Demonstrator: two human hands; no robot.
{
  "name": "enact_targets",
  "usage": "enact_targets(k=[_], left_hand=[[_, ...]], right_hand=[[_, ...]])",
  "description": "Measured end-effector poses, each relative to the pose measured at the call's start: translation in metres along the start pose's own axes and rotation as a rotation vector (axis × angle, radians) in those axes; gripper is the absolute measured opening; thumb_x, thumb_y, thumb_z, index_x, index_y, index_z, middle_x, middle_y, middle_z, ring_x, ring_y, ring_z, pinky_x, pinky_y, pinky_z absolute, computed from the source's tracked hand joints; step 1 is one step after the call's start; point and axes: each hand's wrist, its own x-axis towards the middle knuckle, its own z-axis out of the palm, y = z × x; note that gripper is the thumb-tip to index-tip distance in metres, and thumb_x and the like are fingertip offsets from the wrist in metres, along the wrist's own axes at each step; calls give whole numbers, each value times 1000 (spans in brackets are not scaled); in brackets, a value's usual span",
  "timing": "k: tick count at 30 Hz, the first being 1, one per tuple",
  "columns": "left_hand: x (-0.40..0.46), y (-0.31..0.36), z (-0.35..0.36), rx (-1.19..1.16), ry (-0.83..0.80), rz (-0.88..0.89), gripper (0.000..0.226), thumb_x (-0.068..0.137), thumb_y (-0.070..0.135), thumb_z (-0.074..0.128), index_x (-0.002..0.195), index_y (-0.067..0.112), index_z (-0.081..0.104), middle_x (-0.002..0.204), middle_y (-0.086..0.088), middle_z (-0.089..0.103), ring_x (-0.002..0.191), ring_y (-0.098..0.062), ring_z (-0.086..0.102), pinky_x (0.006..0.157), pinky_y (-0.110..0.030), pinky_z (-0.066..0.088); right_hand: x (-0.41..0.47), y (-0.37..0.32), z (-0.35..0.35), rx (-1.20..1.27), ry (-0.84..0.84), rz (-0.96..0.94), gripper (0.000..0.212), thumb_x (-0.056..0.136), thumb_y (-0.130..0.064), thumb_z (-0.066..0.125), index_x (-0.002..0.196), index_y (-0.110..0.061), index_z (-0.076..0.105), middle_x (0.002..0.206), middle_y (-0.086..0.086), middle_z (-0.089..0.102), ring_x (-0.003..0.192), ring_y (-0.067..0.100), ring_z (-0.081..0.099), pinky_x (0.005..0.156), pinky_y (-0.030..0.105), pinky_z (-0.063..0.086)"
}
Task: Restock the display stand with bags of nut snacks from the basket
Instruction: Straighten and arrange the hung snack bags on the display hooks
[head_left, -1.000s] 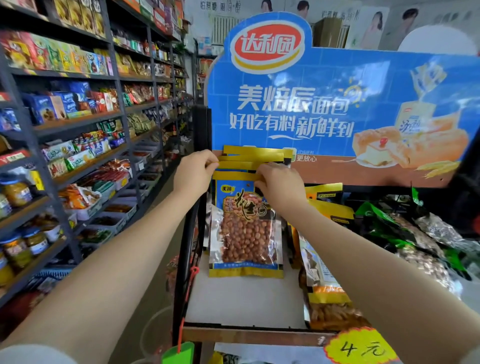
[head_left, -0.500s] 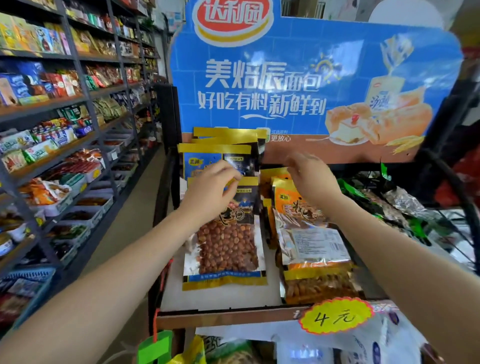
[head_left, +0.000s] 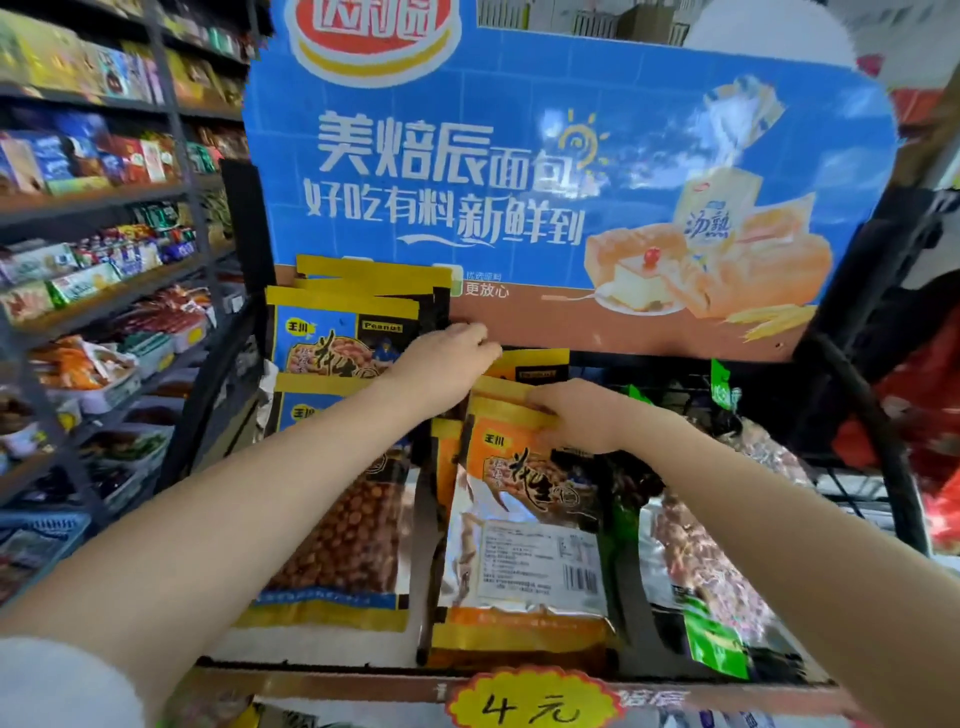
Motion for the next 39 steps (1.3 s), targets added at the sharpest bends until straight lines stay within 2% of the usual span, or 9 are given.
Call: enact_targets(k=[5, 10, 14, 23, 26, 29, 32, 35, 39], left_hand=[[13, 14, -4, 188, -67, 4, 20, 91, 17, 50, 107, 8, 58, 107, -11, 62, 105, -31, 51, 80, -40, 43], [22, 9, -25, 63, 65, -55, 24, 90, 29, 52, 97, 11, 66, 98, -10, 65, 93, -31, 52, 70, -35, 43], [37, 6, -59, 128, 214, -84, 23, 91, 28, 51, 97, 9, 63, 94, -7, 62, 95, -26, 54, 64, -33, 37], [-6, 9, -45, -230, 268, 16, 32, 92, 13, 48, 124, 8, 47, 125, -9, 50, 106, -24, 53, 86, -34, 48], [-39, 15, -43, -462, 295, -59, 28, 95, 16, 41, 120, 6, 48, 117, -8, 54, 102, -16, 52, 81, -13, 34], [-60, 28, -50, -637, 466, -116, 19, 95, 12, 42, 106, 3, 53, 94, 1, 52, 80, -7, 46, 69, -3, 34], [-80, 37, -44, -650, 192, -34, 22, 94, 24, 45, 105, 10, 58, 98, 2, 56, 81, -5, 51, 72, -16, 39], [-116, 46, -27, -809, -164, -19, 74, 73, 72, 46, 130, 25, 44, 136, 6, 41, 125, -7, 39, 103, -29, 35], [-156, 64, -24, -1092, -163, -37, 111, 48, 77, 64, 141, 42, 13, 145, 16, 27, 130, -3, 32, 105, -23, 31]], right_hand=[[-6, 7, -15, -134, -1, -86, 35, 85, -27, 63, 62, -22, 37, 66, -11, 34, 79, 20, 44, 67, 32, 33], [-10, 10, -19, -139, 52, -12, 30, 88, -26, 60, 65, -27, 40, 73, -4, 46, 82, 22, 48, 68, 37, 43], [-10, 15, -39, -157, 351, 75, 11, 88, -20, 56, 98, -17, 61, 100, 8, 59, 99, 30, 58, 65, 33, 38], [-25, 13, -34, 84, 612, 39, 16, 89, -19, 57, 79, -9, 66, 81, 6, 56, 77, 28, 56, 64, 35, 45], [-44, 5, -52, 221, 523, -36, 14, 88, -14, 59, 75, -12, 54, 65, 0, 47, 67, 21, 45, 57, 31, 33], [-51, -15, -64, 284, 355, 12, 16, 88, -15, 58, 99, -20, 49, 71, -3, 51, 63, 17, 48, 58, 29, 35], [-52, -39, -68, 171, 318, 24, 16, 89, -9, 52, 97, -20, 60, 77, -14, 52, 82, 19, 53, 66, 28, 33], [-63, -61, -79, 298, 262, 144, 20, 85, -7, 53, 83, -15, 71, 72, -11, 53, 78, 15, 53, 66, 24, 38], [-79, -80, -95, 607, 78, 178, 17, 85, -2, 53, 85, -6, 70, 71, -1, 67, 68, 7, 64, 65, 19, 53]])
